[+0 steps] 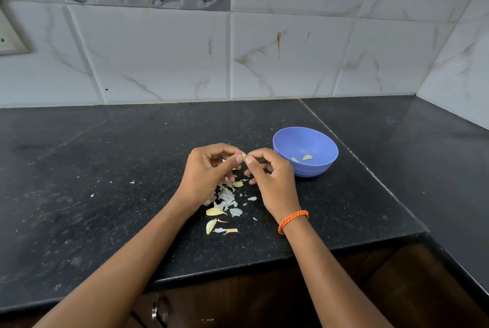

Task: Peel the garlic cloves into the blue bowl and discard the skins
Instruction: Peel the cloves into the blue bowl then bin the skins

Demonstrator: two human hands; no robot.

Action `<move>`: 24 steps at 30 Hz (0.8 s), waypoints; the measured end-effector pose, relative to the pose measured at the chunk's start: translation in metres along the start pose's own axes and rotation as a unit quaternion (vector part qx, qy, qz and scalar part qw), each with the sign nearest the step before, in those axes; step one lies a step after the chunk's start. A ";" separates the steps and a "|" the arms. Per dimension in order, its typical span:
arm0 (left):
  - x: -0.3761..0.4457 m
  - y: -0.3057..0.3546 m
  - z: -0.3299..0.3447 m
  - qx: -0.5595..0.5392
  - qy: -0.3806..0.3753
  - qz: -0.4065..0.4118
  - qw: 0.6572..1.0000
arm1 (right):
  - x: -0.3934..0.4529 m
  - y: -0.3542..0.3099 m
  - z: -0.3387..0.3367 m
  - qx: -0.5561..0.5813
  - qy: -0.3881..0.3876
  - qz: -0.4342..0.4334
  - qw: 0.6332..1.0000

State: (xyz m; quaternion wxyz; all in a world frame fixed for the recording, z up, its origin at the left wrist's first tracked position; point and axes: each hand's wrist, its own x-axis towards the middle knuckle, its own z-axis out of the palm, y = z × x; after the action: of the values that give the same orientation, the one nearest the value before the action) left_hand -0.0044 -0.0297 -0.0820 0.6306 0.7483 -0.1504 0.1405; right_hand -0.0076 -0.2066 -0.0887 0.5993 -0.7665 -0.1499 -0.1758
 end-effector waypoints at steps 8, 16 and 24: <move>-0.003 0.004 0.001 -0.007 -0.005 -0.005 1.000 | 0.000 -0.002 0.000 -0.001 0.002 -0.012 1.000; -0.002 0.003 0.000 -0.022 -0.018 -0.028 0.999 | 0.000 0.002 0.004 -0.116 0.004 -0.110 0.987; 0.000 -0.002 0.001 -0.031 -0.028 -0.043 0.998 | -0.002 -0.002 0.003 -0.093 0.001 -0.017 0.996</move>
State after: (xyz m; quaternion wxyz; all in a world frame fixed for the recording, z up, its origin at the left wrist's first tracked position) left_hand -0.0032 -0.0304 -0.0836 0.6542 0.7380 -0.1402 0.0875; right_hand -0.0103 -0.2035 -0.0890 0.5226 -0.8161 -0.1451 -0.1995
